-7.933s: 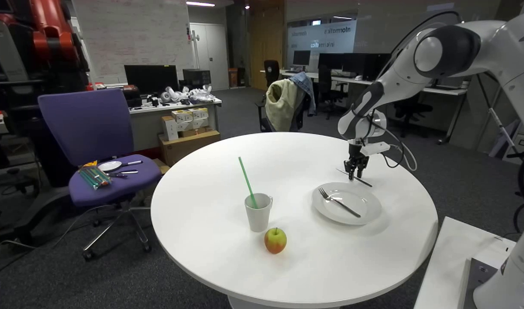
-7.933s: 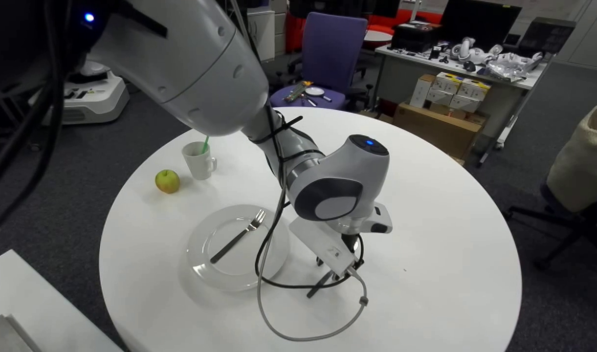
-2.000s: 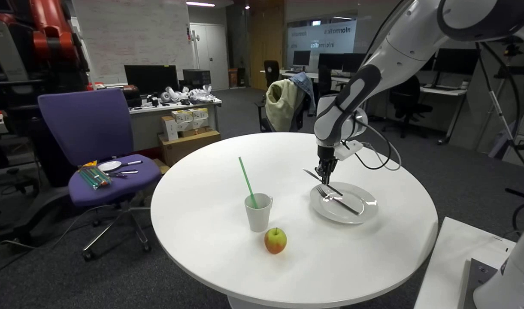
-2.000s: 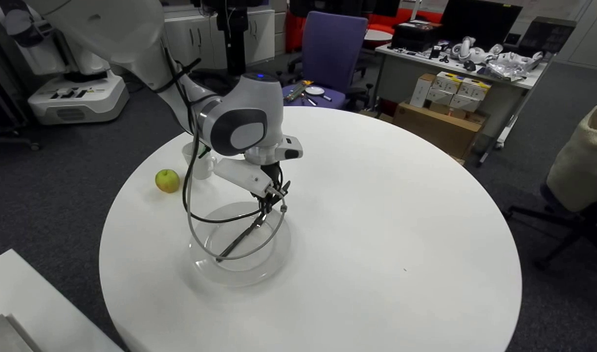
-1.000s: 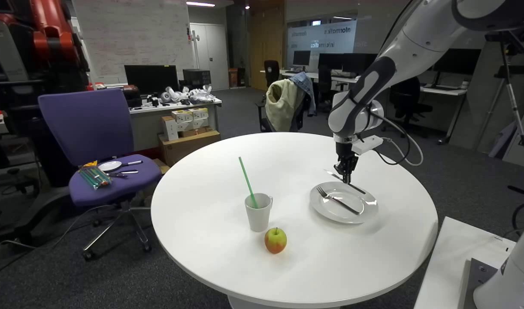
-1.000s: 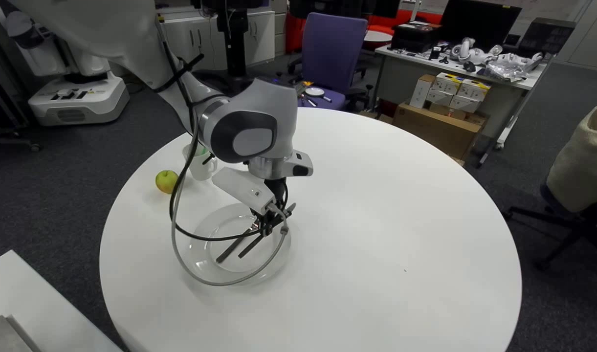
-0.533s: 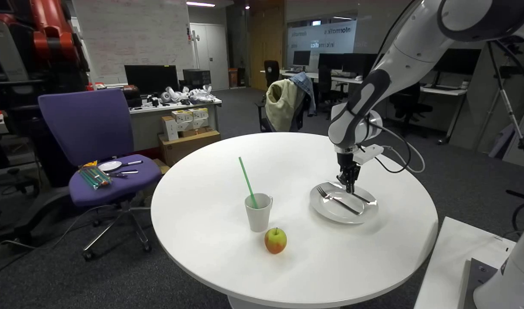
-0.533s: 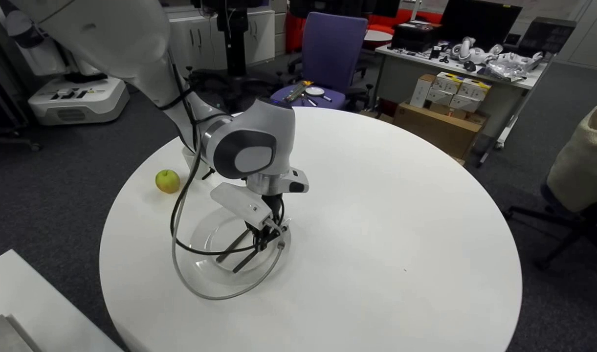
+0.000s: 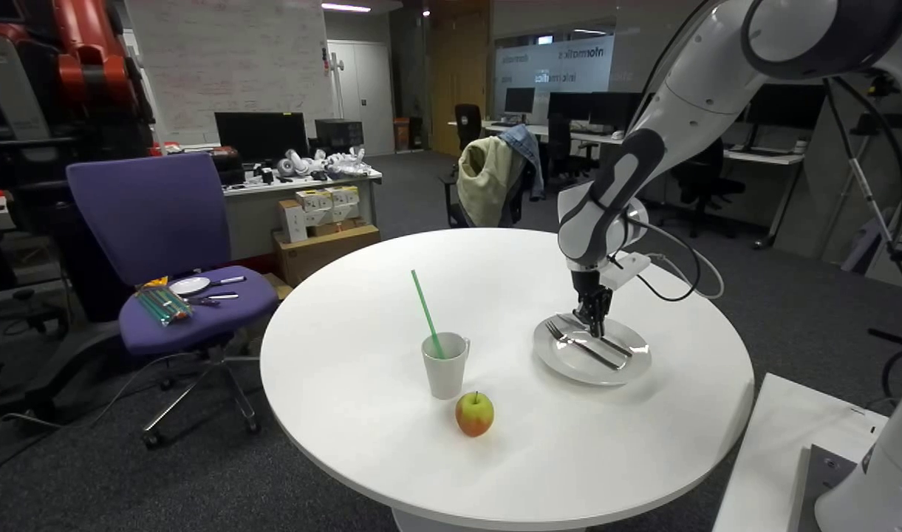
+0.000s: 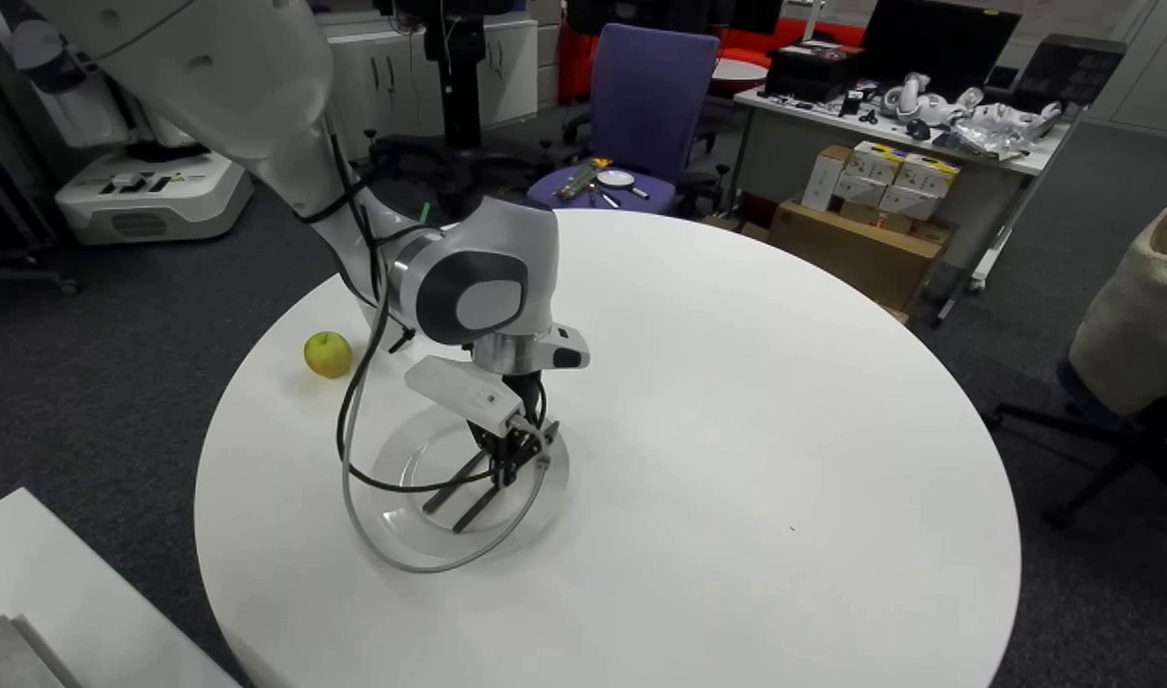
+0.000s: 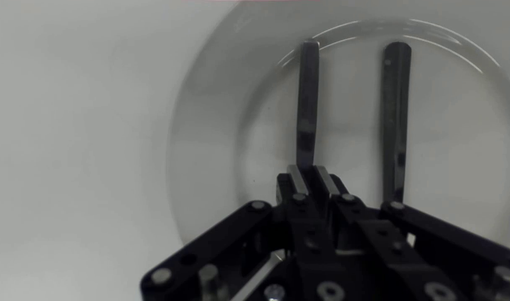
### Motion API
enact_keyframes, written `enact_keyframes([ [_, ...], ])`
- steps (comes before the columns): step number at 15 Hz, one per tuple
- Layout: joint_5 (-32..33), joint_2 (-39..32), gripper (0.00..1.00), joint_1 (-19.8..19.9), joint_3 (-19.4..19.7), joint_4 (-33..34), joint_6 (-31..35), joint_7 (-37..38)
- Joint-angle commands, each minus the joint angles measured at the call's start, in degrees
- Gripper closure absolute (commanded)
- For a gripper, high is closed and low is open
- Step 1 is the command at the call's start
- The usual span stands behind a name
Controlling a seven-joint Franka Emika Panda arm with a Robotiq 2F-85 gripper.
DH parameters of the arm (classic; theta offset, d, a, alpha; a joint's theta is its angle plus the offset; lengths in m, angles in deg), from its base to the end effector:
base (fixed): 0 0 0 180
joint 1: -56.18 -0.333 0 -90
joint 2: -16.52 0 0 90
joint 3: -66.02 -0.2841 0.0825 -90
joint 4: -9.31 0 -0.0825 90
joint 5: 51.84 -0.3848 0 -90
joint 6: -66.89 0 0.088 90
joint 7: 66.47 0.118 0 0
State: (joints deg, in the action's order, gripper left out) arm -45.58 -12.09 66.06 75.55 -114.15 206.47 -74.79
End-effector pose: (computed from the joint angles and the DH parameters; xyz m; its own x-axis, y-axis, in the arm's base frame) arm 0.4911 -0.1818 0.1112 0.9668 -0.1000 -0.2352 -0.0790 -0.9921 0.0973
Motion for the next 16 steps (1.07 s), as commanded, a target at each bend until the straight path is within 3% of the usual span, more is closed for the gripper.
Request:
enact_keyframes([
  [1, 2.7, 0.1, 0.98, -0.9, 0.7, -0.5, 1.2, 1.9],
  [16, 4.1, -2.8, 0.98, -2.6, 0.0, 2.2, 0.7, 2.7],
])
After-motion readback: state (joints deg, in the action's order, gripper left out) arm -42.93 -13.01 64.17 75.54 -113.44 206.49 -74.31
